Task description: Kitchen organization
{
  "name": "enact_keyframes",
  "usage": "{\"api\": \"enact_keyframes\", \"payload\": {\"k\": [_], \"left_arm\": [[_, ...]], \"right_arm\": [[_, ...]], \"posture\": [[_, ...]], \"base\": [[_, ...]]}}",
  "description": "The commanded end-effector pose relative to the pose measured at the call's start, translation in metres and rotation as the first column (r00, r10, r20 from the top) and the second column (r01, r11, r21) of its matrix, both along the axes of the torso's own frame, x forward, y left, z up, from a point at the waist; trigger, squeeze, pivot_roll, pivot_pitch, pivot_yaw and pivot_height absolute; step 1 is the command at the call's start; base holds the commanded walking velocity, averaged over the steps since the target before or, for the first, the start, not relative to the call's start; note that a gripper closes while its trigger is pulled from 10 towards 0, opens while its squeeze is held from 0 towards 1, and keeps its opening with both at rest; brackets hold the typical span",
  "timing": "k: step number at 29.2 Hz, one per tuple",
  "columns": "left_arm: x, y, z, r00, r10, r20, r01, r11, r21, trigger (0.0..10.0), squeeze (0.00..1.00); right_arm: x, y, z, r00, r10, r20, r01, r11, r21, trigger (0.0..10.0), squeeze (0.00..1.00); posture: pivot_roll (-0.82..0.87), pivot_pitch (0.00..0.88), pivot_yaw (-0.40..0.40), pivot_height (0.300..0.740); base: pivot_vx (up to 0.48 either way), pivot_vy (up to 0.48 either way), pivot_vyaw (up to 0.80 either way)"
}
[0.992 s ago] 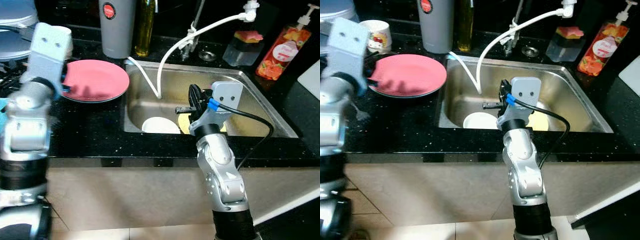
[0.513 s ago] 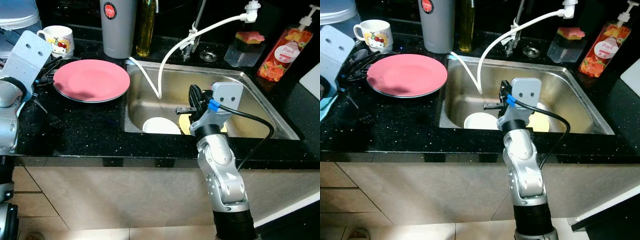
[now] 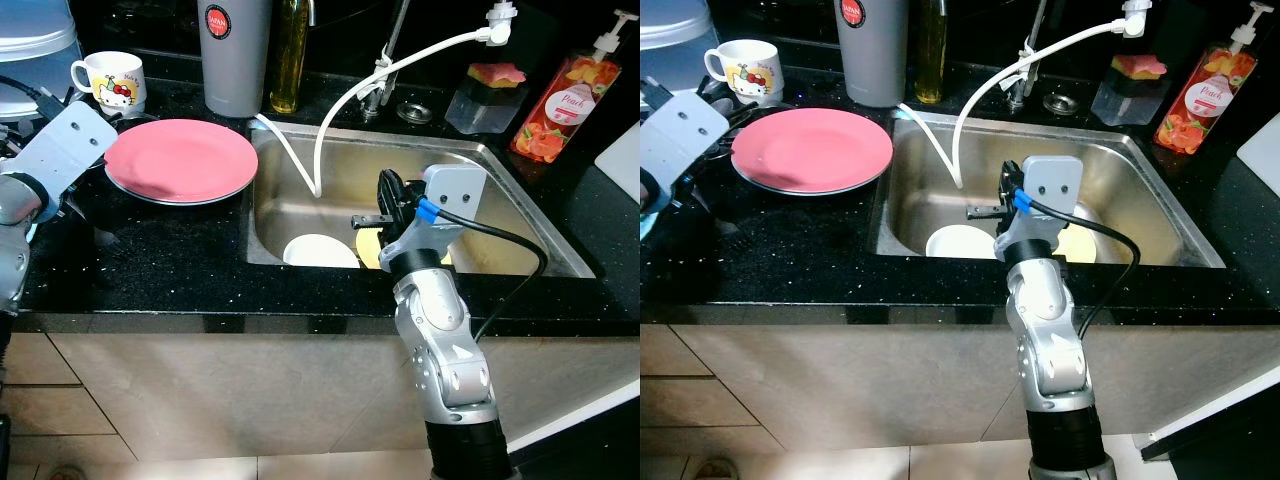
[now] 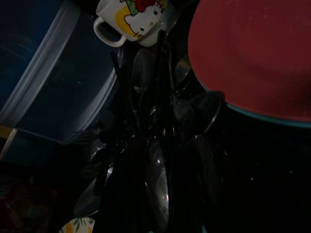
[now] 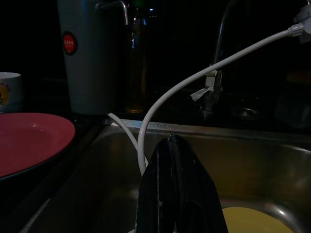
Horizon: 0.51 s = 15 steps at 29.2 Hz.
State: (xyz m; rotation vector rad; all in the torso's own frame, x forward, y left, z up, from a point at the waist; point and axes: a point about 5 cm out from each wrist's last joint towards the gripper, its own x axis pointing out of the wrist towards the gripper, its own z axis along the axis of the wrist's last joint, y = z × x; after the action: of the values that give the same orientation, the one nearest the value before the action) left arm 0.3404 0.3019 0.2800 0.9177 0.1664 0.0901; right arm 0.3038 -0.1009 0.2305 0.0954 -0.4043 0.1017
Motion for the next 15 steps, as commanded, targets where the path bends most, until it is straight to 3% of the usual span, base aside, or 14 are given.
{"api": "enact_keyframes", "payload": {"k": [1,7,15], "left_arm": [[-0.001,0.008,0.009,0.999,0.035,-0.034,-0.036,0.999,-0.019,10.0,0.0],[-0.002,0.009,0.01,0.998,0.041,-0.054,-0.045,0.997,-0.068,10.0,0.0],[-0.009,-0.005,0.016,0.998,0.017,-0.059,-0.022,0.995,-0.096,10.0,0.0]], "right_arm": [[0.001,-0.003,-0.004,1.0,-0.011,-0.014,0.011,1.0,-0.002,10.0,0.0],[0.001,-0.001,-0.004,1.0,-0.006,-0.015,0.006,1.0,0.001,10.0,0.0],[0.003,-0.001,-0.003,1.0,0.001,-0.015,-0.001,1.0,0.0,10.0,0.0]], "posture": [[0.26,0.035,-0.133,0.74],[0.26,0.038,-0.137,0.74],[0.26,0.04,-0.148,0.74]], "base": [[0.0,0.0,0.0],[0.0,0.0,0.0],[0.0,0.0,0.0]]}}
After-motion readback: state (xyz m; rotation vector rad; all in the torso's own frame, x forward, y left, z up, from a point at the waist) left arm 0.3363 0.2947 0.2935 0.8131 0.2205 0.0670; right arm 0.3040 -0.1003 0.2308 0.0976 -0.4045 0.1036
